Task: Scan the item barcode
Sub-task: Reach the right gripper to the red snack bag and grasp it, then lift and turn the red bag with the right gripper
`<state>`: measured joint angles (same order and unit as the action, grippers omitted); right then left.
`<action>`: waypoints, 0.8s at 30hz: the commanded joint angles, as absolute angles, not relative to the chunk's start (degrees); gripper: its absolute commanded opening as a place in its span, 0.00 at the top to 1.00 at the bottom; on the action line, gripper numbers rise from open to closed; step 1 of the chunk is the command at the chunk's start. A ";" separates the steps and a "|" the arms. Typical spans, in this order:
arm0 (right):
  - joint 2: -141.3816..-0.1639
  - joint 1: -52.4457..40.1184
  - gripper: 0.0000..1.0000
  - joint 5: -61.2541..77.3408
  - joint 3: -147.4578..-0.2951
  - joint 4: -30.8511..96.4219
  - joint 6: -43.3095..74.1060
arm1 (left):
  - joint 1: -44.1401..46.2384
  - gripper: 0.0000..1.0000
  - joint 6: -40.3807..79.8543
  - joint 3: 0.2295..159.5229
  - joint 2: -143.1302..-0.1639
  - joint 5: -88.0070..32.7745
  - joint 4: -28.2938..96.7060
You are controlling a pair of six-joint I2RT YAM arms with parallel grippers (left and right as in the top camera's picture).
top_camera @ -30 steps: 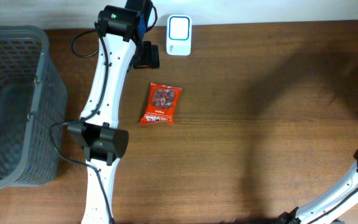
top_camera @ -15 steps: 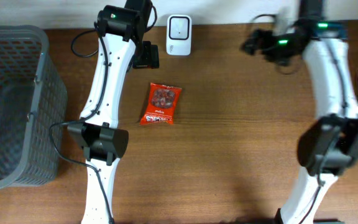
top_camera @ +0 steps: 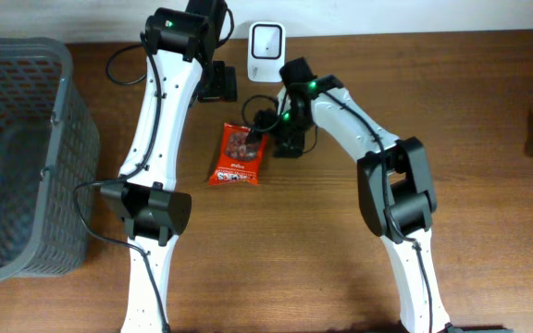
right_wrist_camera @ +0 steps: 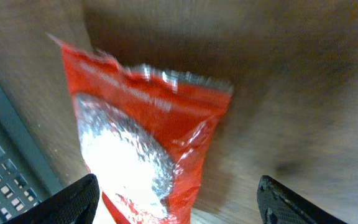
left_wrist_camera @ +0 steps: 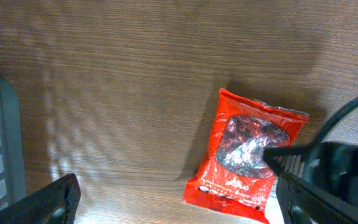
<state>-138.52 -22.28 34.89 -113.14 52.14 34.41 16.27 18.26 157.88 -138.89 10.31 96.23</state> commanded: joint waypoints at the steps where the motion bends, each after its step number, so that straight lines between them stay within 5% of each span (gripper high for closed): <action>1: -138.41 -24.49 0.22 38.13 -111.33 51.53 38.79 | 16.08 0.01 18.83 158.30 -138.87 10.13 96.16; 3: -138.41 -25.52 0.23 38.22 -109.84 48.84 39.72 | 16.12 0.01 18.83 158.30 -138.87 10.13 96.16; 4: -138.41 -25.63 0.33 36.51 -109.75 48.84 39.72 | 16.10 0.01 18.83 158.30 -138.87 10.11 96.16; 6: -138.41 -25.12 0.80 30.72 -109.75 49.47 39.44 | 15.94 0.01 18.83 158.30 -138.87 10.13 96.16; 7: -138.41 -24.58 0.94 27.14 -109.75 51.24 39.35 | 16.10 0.01 18.83 158.30 -138.87 10.13 96.16; 8: -138.39 -23.94 0.96 25.15 -109.78 52.77 39.16 | 16.12 0.01 18.83 158.30 -138.87 10.11 96.16; 11: -137.38 -20.10 0.96 23.94 -109.84 57.84 32.27 | 16.01 0.01 18.83 158.30 -138.87 10.13 96.16; 16: -130.89 -9.80 0.96 0.99 -112.51 75.85 28.53 | 16.01 0.01 18.83 158.30 -138.89 10.13 96.16; 18: -130.50 -8.51 0.66 0.95 -114.58 79.11 23.90 | 16.01 0.01 18.83 158.30 -138.87 10.13 96.16; 22: -130.50 -9.39 0.57 1.28 -118.15 83.77 23.79 | 16.01 0.01 18.83 158.30 -138.87 10.13 96.16; 24: -130.65 -12.38 0.24 0.08 -117.91 83.57 22.72 | 16.03 0.01 18.83 158.30 -138.87 10.13 96.16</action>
<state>-132.49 -9.26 2.11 -116.90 83.79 23.75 16.25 18.24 157.88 -138.89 10.31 96.20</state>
